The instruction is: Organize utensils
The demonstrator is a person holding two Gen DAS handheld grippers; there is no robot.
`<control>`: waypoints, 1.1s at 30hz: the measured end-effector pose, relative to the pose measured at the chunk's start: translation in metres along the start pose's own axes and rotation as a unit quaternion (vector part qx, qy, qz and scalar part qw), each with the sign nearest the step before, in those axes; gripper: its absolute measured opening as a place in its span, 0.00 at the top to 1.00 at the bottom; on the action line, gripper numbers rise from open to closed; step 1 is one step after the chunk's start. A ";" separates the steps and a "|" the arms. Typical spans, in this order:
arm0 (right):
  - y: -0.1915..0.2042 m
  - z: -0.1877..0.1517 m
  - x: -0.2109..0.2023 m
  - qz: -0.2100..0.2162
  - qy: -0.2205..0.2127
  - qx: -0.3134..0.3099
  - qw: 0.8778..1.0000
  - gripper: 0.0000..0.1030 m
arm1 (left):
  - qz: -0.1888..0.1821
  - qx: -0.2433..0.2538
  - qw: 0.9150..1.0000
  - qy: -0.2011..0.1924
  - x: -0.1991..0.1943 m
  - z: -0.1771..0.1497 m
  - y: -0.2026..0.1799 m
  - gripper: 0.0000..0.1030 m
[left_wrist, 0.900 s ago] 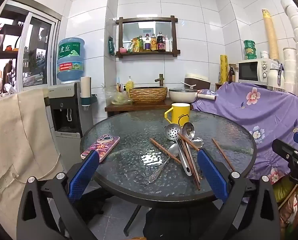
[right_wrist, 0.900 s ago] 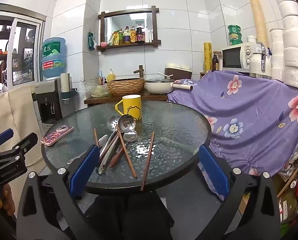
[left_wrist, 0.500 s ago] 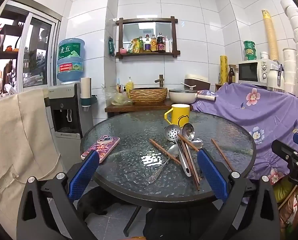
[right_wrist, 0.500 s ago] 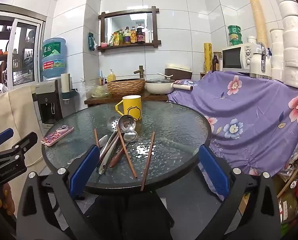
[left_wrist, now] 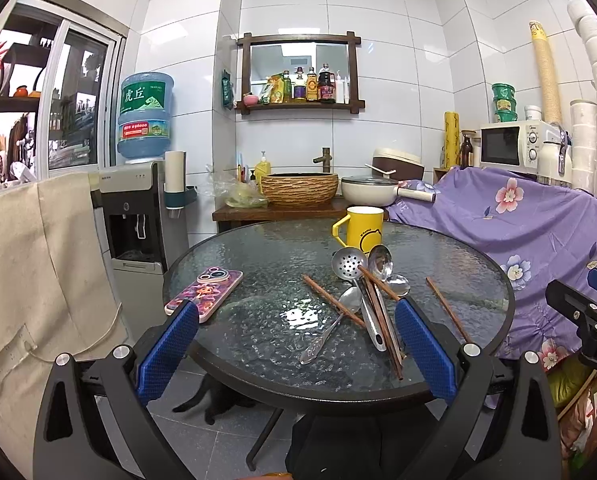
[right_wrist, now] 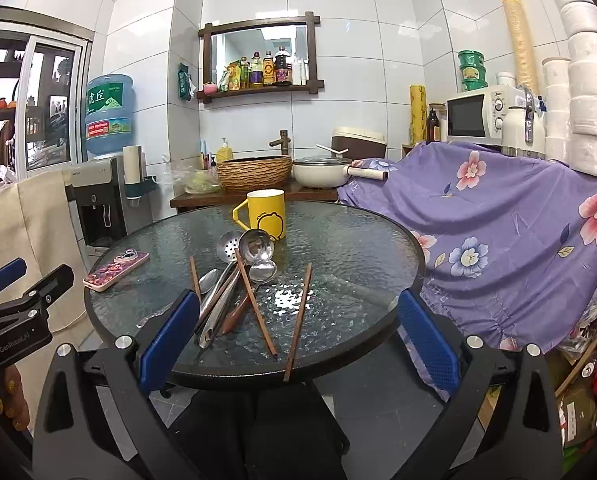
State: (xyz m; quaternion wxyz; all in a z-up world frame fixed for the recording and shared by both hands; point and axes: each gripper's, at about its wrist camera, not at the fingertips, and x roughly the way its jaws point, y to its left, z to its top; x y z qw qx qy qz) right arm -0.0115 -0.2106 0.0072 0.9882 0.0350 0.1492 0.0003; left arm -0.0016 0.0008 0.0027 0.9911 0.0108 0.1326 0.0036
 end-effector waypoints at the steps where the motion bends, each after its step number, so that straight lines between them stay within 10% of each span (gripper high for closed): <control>1: 0.000 0.000 0.000 0.000 0.000 0.001 1.000 0.05 | 0.000 0.000 1.000 0.000 0.000 0.000 0.000 0.06; 33: -0.001 0.003 0.000 0.001 0.002 0.004 1.000 0.05 | 0.002 0.003 1.000 0.000 0.002 0.000 -0.002 0.06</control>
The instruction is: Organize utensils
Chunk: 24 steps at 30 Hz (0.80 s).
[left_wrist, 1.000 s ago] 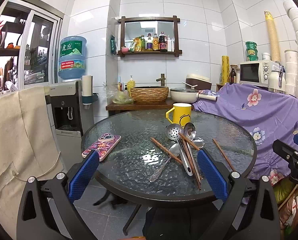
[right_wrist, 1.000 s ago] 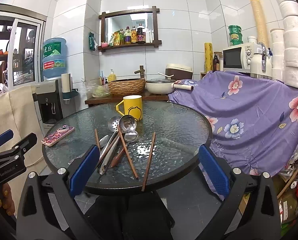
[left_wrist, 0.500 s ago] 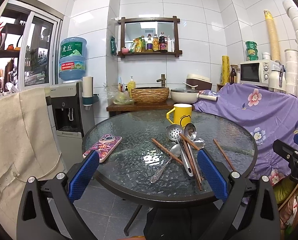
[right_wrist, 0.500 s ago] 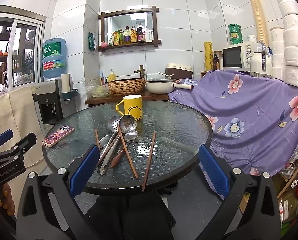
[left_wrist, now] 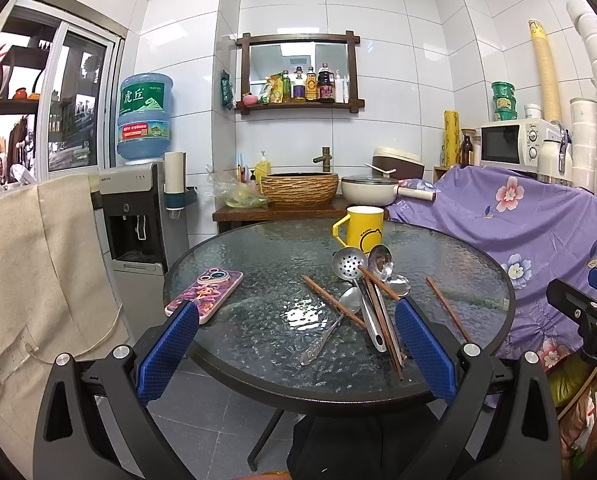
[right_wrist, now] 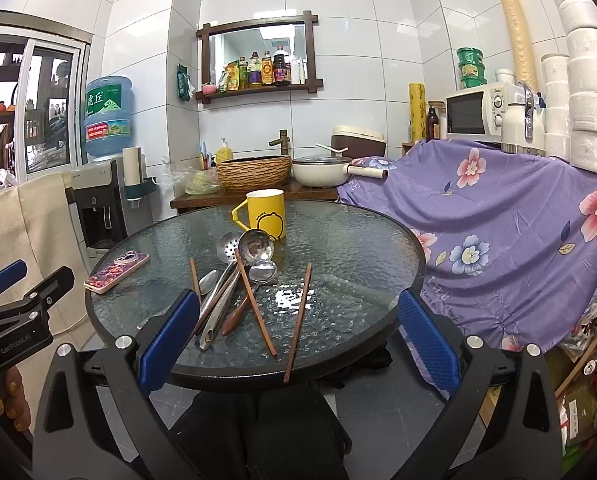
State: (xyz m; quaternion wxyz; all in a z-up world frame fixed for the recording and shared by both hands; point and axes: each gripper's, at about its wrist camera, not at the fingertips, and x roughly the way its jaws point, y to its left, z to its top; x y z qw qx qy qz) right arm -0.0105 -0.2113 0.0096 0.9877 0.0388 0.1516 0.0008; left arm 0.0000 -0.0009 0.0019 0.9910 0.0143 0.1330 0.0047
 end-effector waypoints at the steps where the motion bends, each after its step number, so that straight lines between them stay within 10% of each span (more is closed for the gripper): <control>1: 0.000 0.000 0.000 0.000 0.000 0.000 1.000 0.05 | 0.000 0.000 1.000 0.000 0.000 0.000 0.000 0.06; 24: 0.001 -0.003 0.001 0.001 0.003 -0.002 1.000 0.05 | 0.002 -0.001 1.000 0.001 -0.001 -0.001 0.003 0.06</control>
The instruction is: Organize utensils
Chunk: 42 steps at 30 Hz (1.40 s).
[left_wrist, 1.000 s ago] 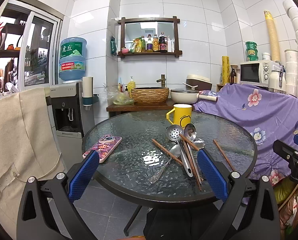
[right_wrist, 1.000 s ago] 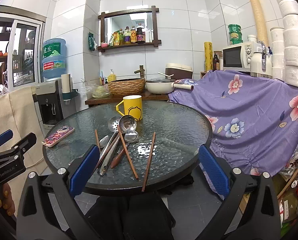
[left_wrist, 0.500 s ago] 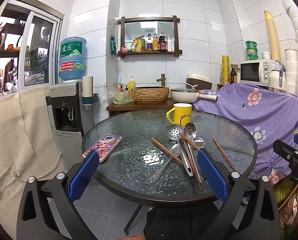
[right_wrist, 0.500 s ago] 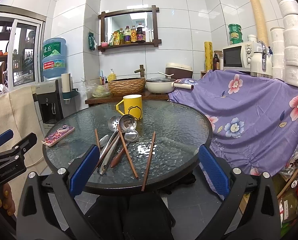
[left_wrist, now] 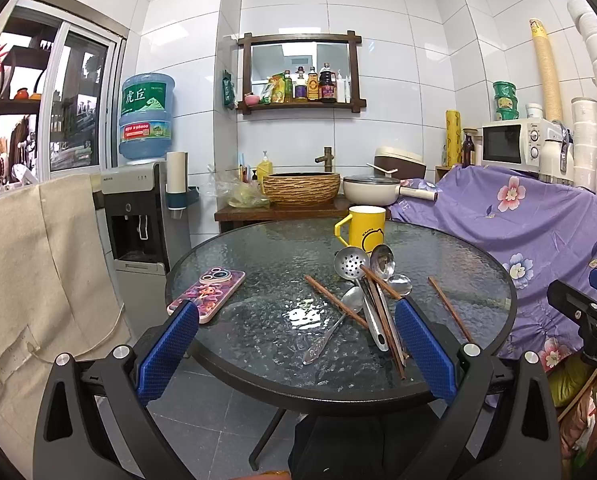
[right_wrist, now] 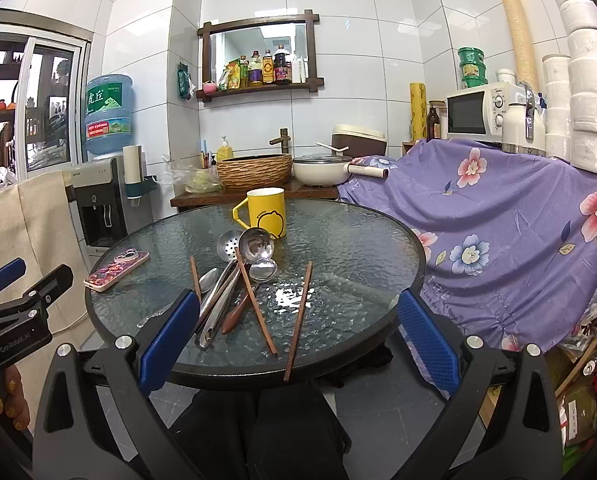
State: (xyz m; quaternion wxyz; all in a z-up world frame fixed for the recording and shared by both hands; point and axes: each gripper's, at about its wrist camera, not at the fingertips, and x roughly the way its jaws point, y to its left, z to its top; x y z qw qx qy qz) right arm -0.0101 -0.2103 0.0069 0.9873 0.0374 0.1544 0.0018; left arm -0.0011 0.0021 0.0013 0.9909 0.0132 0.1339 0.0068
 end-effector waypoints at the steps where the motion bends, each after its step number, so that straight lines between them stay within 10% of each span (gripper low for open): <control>1: 0.000 0.000 0.000 0.000 0.000 0.000 1.000 0.05 | 0.000 0.000 1.000 0.000 0.000 0.000 0.000 0.06; 22: 0.003 -0.005 0.011 0.011 0.022 -0.001 1.000 0.05 | -0.027 0.001 0.999 0.040 0.013 -0.006 0.001 0.06; 42: -0.001 -0.013 0.123 0.082 0.186 0.023 0.979 0.05 | -0.094 -0.039 0.980 0.171 0.105 -0.017 0.024 0.06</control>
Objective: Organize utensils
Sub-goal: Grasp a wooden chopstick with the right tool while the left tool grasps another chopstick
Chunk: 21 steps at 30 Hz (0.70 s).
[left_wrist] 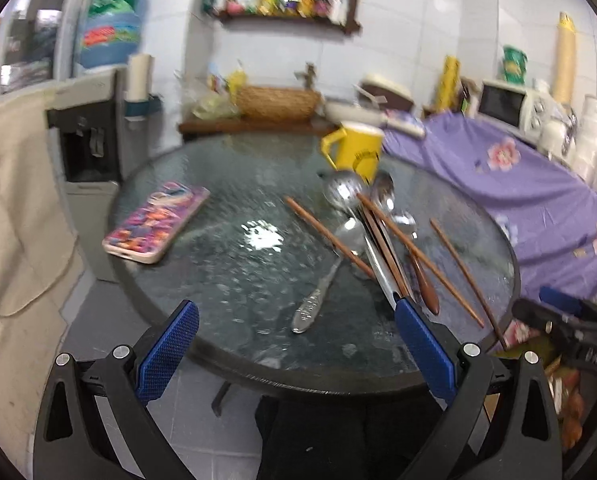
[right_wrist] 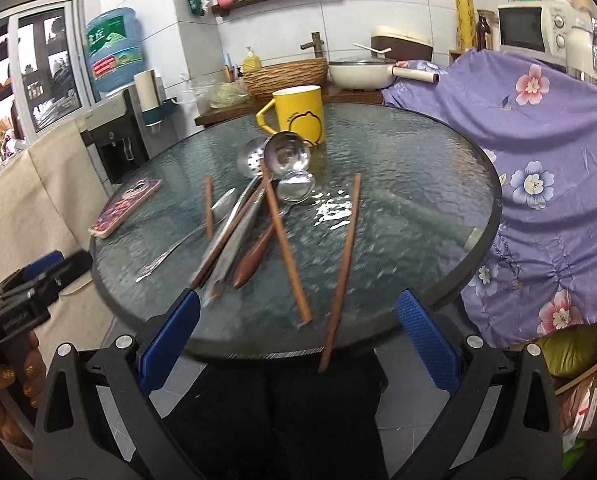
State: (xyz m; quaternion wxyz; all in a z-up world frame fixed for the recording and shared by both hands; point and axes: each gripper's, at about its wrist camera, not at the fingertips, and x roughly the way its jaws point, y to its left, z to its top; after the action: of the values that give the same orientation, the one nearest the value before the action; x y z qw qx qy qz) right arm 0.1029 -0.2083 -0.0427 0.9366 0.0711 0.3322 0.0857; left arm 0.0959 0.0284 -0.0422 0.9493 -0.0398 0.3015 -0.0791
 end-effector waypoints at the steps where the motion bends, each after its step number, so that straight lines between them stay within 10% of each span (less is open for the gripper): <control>1: -0.006 0.004 0.004 0.004 0.005 0.007 1.000 0.05 | -0.009 0.002 1.000 0.007 0.006 0.003 0.000 0.06; 11: -0.023 0.063 0.064 0.043 0.043 -0.027 0.998 0.05 | -0.031 0.090 0.994 0.051 0.063 0.049 -0.007 0.26; 21: -0.016 0.100 0.121 0.055 0.073 -0.097 0.991 0.05 | -0.050 0.075 0.992 0.084 0.117 0.085 0.004 0.42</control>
State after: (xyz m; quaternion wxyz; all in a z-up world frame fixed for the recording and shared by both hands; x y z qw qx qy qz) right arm 0.2605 -0.2061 -0.0422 0.9061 -0.0086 0.3853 0.1744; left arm 0.2397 0.0146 -0.0394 0.9156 0.0233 0.3713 -0.1522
